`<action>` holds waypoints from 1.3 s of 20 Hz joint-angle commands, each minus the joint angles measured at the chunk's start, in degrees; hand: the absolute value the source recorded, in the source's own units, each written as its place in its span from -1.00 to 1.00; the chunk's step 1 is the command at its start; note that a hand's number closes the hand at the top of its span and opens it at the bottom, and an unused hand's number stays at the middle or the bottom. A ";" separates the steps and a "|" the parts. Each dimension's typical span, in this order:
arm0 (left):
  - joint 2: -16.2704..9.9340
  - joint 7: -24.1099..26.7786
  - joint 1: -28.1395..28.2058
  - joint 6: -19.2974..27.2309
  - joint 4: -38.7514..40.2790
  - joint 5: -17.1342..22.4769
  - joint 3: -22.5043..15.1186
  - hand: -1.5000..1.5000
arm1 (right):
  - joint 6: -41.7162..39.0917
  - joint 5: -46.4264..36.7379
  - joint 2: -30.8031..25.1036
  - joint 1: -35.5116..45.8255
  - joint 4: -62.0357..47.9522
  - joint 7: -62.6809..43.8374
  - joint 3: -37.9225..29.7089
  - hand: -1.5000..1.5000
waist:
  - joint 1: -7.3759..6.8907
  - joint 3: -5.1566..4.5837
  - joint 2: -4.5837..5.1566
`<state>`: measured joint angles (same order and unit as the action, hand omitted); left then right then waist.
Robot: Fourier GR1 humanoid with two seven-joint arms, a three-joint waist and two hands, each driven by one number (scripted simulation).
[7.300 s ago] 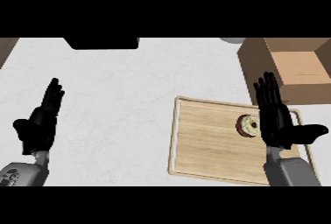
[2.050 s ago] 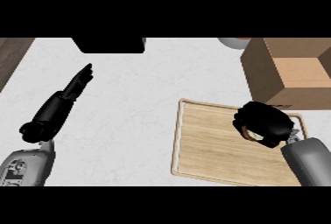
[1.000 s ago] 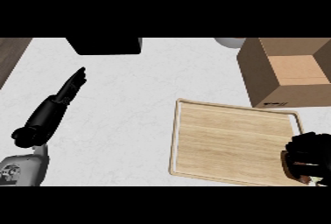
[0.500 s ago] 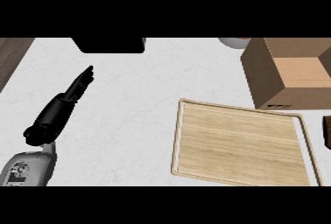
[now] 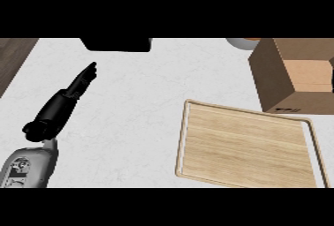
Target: Pick the cupcake from the tray and place it in the cardboard box
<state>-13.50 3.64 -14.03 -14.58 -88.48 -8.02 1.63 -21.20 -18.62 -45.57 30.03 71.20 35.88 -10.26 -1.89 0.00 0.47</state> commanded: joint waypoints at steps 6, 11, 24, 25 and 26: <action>0.70 -0.06 -1.07 -0.03 0.16 -0.04 -0.18 0.00 | 0.15 -17.17 -4.99 9.32 -21.09 7.47 11.35 1.00 | -1.67 0.06 0.49; 2.60 0.06 -1.69 -0.40 0.24 -1.22 -3.23 0.00 | 0.69 -22.48 -5.89 16.02 -34.66 13.71 14.68 1.00 | -3.08 0.18 1.10; 2.30 -0.36 -2.92 0.00 0.44 -0.96 -1.91 0.00 | -1.52 -23.66 -5.46 22.09 -46.97 30.04 19.69 -1.00 | -3.17 0.35 1.34; 1.19 1.91 -1.00 -0.24 1.16 -1.34 -1.33 0.00 | -2.01 -20.69 -4.08 20.66 -47.26 31.27 18.08 -1.00 | -2.62 0.35 1.23; 1.99 1.14 -2.12 0.32 2.17 -1.20 -1.24 0.00 | -4.97 -17.46 -2.98 22.68 -47.41 30.94 15.98 -1.00 | -2.22 0.32 1.22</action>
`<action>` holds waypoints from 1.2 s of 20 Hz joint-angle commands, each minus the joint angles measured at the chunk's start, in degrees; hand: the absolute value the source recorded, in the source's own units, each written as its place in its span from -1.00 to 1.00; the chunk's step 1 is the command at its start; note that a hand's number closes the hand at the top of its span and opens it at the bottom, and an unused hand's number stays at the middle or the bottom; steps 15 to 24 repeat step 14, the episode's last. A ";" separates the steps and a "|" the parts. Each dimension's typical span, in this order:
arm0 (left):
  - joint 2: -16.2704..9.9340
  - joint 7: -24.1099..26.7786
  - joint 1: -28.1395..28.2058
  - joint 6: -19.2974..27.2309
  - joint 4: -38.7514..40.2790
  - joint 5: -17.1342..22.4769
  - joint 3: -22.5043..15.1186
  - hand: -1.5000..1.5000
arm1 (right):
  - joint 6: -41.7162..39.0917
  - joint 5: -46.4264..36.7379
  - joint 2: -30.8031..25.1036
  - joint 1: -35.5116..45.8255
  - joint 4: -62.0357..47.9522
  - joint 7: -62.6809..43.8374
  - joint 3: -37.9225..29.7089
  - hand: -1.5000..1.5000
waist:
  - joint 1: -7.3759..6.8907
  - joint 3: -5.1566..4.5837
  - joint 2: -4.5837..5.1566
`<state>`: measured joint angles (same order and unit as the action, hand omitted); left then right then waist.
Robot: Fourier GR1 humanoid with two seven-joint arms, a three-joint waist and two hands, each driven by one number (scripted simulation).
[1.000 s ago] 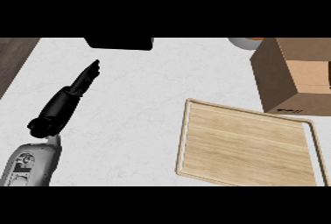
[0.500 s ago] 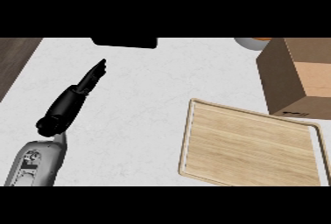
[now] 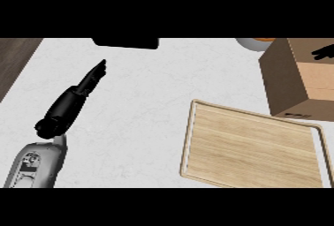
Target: Pick the cupcake from the tray and place it in the cardboard box
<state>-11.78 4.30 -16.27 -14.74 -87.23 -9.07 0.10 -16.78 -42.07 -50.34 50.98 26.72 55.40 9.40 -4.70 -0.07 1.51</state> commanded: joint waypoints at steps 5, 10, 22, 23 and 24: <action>-0.36 -0.14 -0.52 0.13 -0.30 -0.02 0.47 0.00 | -19.59 20.60 8.19 2.12 -9.95 3.19 -13.21 -1.00 | 0.61 0.57 0.05; -0.45 0.06 -0.72 0.20 0.10 0.05 0.81 0.00 | -27.09 28.10 6.38 5.80 -16.54 -7.46 -18.90 -1.00 | 0.20 0.43 0.35; -0.16 -0.09 0.21 -0.14 -0.54 0.25 0.35 0.00 | -29.12 32.23 2.96 7.57 -19.27 -12.75 -22.66 -1.00 | -0.69 0.62 0.84; -0.16 -0.09 0.21 -0.14 -0.54 0.25 0.35 0.00 | -29.12 32.23 2.96 7.57 -19.27 -12.75 -22.66 -1.00 | -0.69 0.62 0.84; -0.16 -0.09 0.21 -0.14 -0.54 0.25 0.35 0.00 | -29.12 32.23 2.96 7.57 -19.27 -12.75 -22.66 -1.00 | -0.69 0.62 0.84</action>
